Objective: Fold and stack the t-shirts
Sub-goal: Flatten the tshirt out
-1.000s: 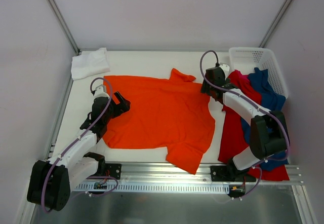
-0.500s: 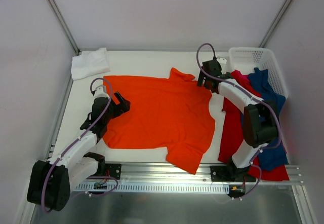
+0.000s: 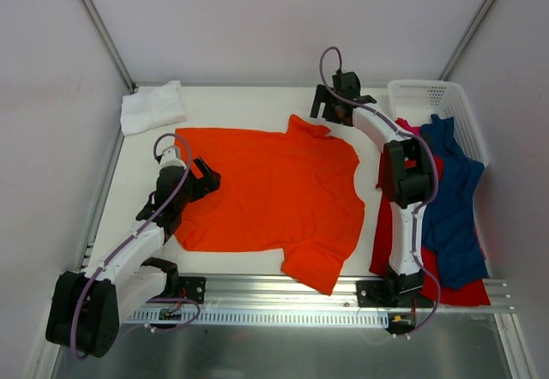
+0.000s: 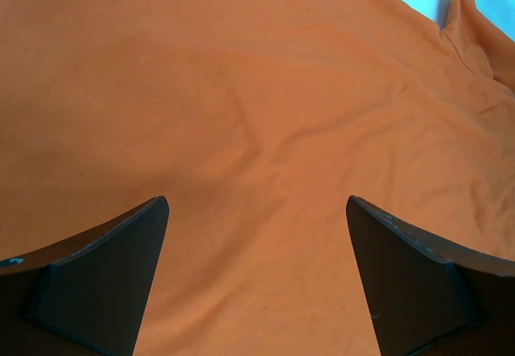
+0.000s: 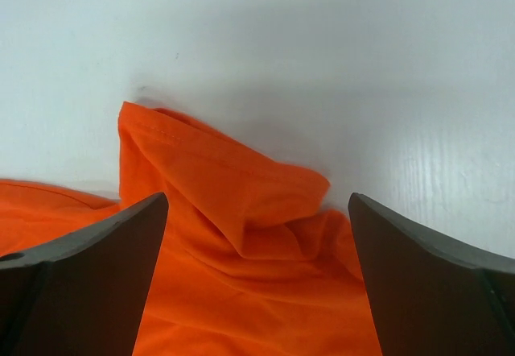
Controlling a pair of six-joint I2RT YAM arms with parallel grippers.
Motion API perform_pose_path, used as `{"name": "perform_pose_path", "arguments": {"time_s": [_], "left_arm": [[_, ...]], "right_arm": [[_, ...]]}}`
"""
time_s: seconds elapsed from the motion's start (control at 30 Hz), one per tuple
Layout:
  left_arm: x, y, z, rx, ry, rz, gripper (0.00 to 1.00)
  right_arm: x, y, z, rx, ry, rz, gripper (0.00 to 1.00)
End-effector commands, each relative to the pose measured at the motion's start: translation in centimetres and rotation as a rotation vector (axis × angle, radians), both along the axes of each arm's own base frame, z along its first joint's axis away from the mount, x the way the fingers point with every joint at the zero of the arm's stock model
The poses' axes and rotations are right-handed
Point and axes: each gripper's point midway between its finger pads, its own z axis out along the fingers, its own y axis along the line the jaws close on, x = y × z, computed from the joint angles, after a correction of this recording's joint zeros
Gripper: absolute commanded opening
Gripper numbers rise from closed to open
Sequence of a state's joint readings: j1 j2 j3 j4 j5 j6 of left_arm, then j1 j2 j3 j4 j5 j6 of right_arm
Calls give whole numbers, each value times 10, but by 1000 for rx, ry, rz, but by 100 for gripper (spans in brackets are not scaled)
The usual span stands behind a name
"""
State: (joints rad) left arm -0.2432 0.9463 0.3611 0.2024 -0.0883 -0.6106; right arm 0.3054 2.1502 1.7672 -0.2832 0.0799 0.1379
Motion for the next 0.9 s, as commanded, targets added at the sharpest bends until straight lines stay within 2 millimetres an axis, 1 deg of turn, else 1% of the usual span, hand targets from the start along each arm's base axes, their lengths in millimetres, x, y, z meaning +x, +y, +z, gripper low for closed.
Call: {"name": "perform_pose_path", "arguments": {"time_s": [0.0,0.07,0.1,0.2,0.27,0.3,0.33,0.37,0.4,0.43,0.47,0.5,0.53,0.63,0.67,0.73,0.77,0.8,0.83,0.87], "left_arm": [[4,1,9,5,-47,8,94],[5,1,9,5,-46,10,94],[5,0,9,6,-44,8,94],[6,1,7,8,-39,13,94],[6,1,6,7,-35,13,94],[6,1,5,6,-32,13,94],[6,0,5,4,-32,10,94],[7,0,5,4,-32,12,94],[6,0,4,2,-28,12,94],[7,0,4,2,-28,12,93],[7,0,3,1,-27,11,94],[7,-1,4,1,-28,11,94],[6,-1,2,1,-23,8,94],[6,-1,3,-2,-26,7,93],[6,-1,2,-1,-25,9,94],[5,-1,2,-3,-28,9,94],[5,-1,3,-3,-29,9,94],[5,0,2,-2,-26,11,93],[5,0,2,-2,-26,11,93],[5,-1,2,-4,-27,10,93]], "right_arm": [[11,15,5,46,-8,51,100],[12,17,-2,55,5,44,99],[12,14,-8,55,16,36,99],[7,13,-16,57,40,13,99],[1,8,-23,52,58,-4,99],[-5,5,-31,43,77,-18,99],[-7,3,-31,44,77,-23,99],[-6,4,-29,56,61,-25,97],[-13,3,-38,57,79,-24,95],[-11,3,-34,62,68,-28,91],[-15,1,-41,64,81,-32,85],[-16,2,-43,74,83,-33,81],[-19,2,-50,76,100,-30,75],[-21,2,-58,86,114,-37,66],[-22,2,-62,86,119,-40,60],[-22,2,-64,87,121,-41,50],[-21,3,-64,87,119,-39,43],[-21,2,-63,87,118,-40,40],[-20,1,-62,85,114,-38,33],[-18,3,-60,86,108,-36,28]]}}
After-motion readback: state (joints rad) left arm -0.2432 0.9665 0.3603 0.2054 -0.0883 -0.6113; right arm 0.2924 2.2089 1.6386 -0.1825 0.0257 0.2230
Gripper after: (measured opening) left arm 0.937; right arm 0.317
